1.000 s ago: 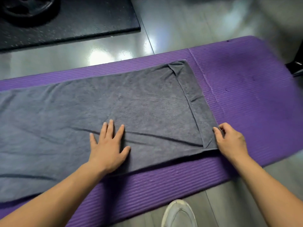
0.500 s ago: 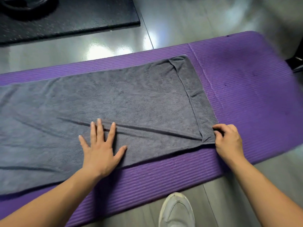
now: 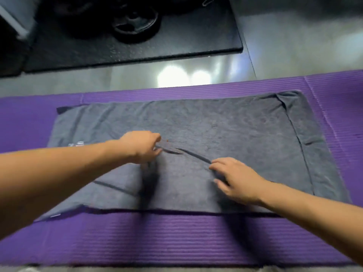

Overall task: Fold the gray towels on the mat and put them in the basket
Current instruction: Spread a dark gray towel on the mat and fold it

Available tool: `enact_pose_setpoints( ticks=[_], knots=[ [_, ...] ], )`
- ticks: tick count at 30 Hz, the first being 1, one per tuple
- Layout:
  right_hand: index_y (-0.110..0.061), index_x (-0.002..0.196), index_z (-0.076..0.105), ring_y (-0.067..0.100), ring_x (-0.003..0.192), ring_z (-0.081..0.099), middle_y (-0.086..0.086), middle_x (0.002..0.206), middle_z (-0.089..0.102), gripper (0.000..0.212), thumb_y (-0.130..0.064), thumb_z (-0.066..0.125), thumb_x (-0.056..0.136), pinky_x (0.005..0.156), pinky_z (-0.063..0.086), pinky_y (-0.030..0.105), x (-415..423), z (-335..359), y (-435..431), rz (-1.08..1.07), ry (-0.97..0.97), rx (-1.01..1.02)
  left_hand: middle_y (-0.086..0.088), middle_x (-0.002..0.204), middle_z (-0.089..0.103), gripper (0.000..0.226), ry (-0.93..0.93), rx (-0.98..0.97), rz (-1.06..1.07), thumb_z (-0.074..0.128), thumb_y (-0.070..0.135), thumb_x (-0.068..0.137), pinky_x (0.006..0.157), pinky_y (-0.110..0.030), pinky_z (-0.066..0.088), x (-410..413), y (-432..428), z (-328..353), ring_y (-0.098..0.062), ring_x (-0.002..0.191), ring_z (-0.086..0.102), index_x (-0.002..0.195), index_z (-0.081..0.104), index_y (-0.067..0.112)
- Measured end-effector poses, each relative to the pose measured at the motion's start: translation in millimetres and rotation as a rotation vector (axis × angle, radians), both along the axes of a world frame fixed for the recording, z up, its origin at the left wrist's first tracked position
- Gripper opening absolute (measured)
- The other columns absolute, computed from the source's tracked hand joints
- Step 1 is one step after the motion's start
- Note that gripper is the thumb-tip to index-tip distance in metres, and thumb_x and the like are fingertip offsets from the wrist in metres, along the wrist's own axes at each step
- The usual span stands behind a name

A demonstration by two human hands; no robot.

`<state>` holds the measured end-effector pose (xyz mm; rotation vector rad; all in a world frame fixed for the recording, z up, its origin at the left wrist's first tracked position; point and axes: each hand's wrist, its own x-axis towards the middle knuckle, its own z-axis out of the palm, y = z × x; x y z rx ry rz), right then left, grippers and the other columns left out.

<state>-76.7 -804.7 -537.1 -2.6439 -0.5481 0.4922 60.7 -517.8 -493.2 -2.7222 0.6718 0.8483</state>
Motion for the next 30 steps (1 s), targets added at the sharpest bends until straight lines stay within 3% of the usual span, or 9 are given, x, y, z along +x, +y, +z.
enact_pose_setpoints(
  ticks=[3,7,11,16,19,22,26,30],
  knots=[
    [-0.015,0.132,0.058,0.032,0.123,0.055,0.007,0.137,0.057,0.058,-0.045,0.035,0.086,0.103,0.047,0.044,39,19,49,0.237,0.072,-0.082,-0.005,0.123,0.066,0.04,-0.02,0.034,-0.008,0.049,0.048,0.099,0.085,-0.035,0.05,23,59,27,-0.03,0.112,0.062,0.129,0.054,0.022],
    [-0.017,0.134,0.053,0.032,0.124,0.051,0.008,0.137,0.053,0.044,-0.032,0.055,0.094,0.102,0.044,0.042,84,26,130,0.407,0.057,-0.139,-0.002,0.121,0.069,0.039,0.016,-0.075,0.229,0.052,0.049,0.096,0.092,-0.036,0.051,16,151,28,-0.027,0.111,0.063,0.126,0.058,0.024],
    [-0.018,0.129,0.055,0.033,0.12,0.052,0.008,0.128,0.053,0.037,-0.028,0.052,0.094,0.096,0.047,0.045,118,20,219,0.391,0.088,-0.16,-0.012,0.128,0.058,0.051,0.012,-0.117,0.567,0.054,0.053,0.085,0.097,-0.041,0.05,-24,240,-3,-0.034,0.115,0.06,0.125,0.057,0.022],
    [-0.017,0.113,0.06,0.034,0.112,0.054,0.007,0.119,0.056,0.033,-0.036,0.044,0.092,0.09,0.051,0.048,137,2,316,0.38,0.054,-0.125,-0.02,0.129,0.048,0.066,-0.018,-0.067,0.95,0.072,0.054,0.083,0.097,-0.049,0.05,-80,322,-35,-0.042,0.12,0.054,0.126,0.045,0.012],
    [-0.016,0.108,0.064,0.035,0.107,0.055,0.007,0.12,0.059,0.046,-0.045,0.037,0.083,0.091,0.05,0.048,142,-11,359,0.368,0.024,-0.105,-0.019,0.128,0.048,0.074,-0.038,-0.115,1.043,0.075,0.06,0.079,0.095,-0.048,0.048,-101,345,-41,-0.042,0.121,0.052,0.125,0.041,0.011],
    [-0.022,0.114,0.068,0.036,0.106,0.054,0.006,0.122,0.058,0.041,-0.047,0.05,0.087,0.089,0.05,0.046,150,-17,388,0.288,-0.007,-0.132,-0.018,0.127,0.049,0.078,-0.05,-0.133,1.105,0.076,0.063,0.076,0.094,-0.047,0.047,-113,369,-45,-0.041,0.122,0.051,0.123,0.041,0.012],
    [-0.02,0.105,0.07,0.037,0.104,0.055,0.009,0.109,0.06,0.022,-0.035,0.06,0.093,0.083,0.048,0.039,181,-12,423,0.174,-0.004,-0.142,-0.008,0.105,0.066,0.048,0.08,-0.189,1.068,0.07,0.061,0.083,0.074,-0.037,0.046,-123,393,-57,-0.033,0.104,0.063,0.091,0.048,0.019],
    [-0.016,0.118,0.068,0.031,0.106,0.061,0.009,0.115,0.063,0.025,-0.026,0.059,0.097,0.087,0.048,0.036,242,-1,473,0.013,0.011,0.003,0.007,0.066,0.057,0.037,0.074,-0.428,1.146,0.077,0.042,0.084,0.06,-0.035,0.035,-133,411,-63,-0.022,0.072,0.059,0.071,0.051,0.019]
  ],
)
